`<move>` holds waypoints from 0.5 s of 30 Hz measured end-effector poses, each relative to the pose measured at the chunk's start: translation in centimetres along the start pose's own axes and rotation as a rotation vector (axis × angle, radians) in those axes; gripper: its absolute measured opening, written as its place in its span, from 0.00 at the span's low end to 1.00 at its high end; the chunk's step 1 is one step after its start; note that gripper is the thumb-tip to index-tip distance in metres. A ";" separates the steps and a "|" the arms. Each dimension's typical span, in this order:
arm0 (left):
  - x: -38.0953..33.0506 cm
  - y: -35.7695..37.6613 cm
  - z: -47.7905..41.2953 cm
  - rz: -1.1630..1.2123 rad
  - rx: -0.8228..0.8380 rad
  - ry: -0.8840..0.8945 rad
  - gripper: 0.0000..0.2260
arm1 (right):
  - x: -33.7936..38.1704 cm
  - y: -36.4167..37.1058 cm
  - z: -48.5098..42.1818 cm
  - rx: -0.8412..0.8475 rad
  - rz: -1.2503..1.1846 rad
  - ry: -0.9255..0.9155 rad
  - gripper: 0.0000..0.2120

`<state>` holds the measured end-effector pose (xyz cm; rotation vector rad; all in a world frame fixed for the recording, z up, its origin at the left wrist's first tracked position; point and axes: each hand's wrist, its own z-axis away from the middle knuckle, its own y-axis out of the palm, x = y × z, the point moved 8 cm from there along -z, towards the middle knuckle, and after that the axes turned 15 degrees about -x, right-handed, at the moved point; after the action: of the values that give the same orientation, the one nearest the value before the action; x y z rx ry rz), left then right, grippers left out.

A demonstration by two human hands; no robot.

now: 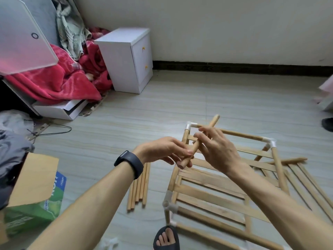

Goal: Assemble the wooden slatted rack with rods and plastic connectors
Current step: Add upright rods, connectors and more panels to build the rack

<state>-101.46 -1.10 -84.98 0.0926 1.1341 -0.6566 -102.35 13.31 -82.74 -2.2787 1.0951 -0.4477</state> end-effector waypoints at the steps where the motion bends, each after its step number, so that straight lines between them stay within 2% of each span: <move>1: -0.8 0.0 -0.5 0.015 -0.037 0.011 0.12 | -0.6 -0.3 -0.2 0.000 0.011 -0.007 0.10; 2: -1.5 -0.5 -1.3 0.048 -0.131 0.027 0.14 | -1.6 -0.7 -0.5 -0.005 0.013 0.034 0.09; 4: -1.6 -2.4 -3.7 0.076 -0.438 0.052 0.17 | -4.5 -1.9 -1.4 -0.036 -0.024 0.244 0.07; 6: -0.5 -3.8 -5.9 -0.092 -0.689 0.031 0.21 | -7.6 -2.4 -2.0 -0.067 -0.109 0.523 0.07; 8: 1.5 -2.4 -8.3 -0.286 -0.666 -0.063 0.29 | -9.5 -1.9 -2.6 -0.075 -0.248 0.762 0.10; 10: 3.4 -0.9 -10.2 -0.378 -0.633 -0.133 0.29 | -10.4 -0.6 -3.0 -0.123 -0.443 0.947 0.11; 11: 4.2 -0.5 -10.9 -0.385 -0.649 -0.136 0.26 | -10.8 0.2 -3.2 -0.156 -0.523 1.015 0.12; 15: 6.5 0.1 -11.4 -0.172 -0.698 -0.122 0.20 | -11.8 4.0 -3.8 -0.181 -0.677 1.168 0.17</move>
<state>-108.99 0.59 -95.62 -0.6366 1.2035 -0.3798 -113.90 19.31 -82.83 -2.4698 0.7469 -2.2007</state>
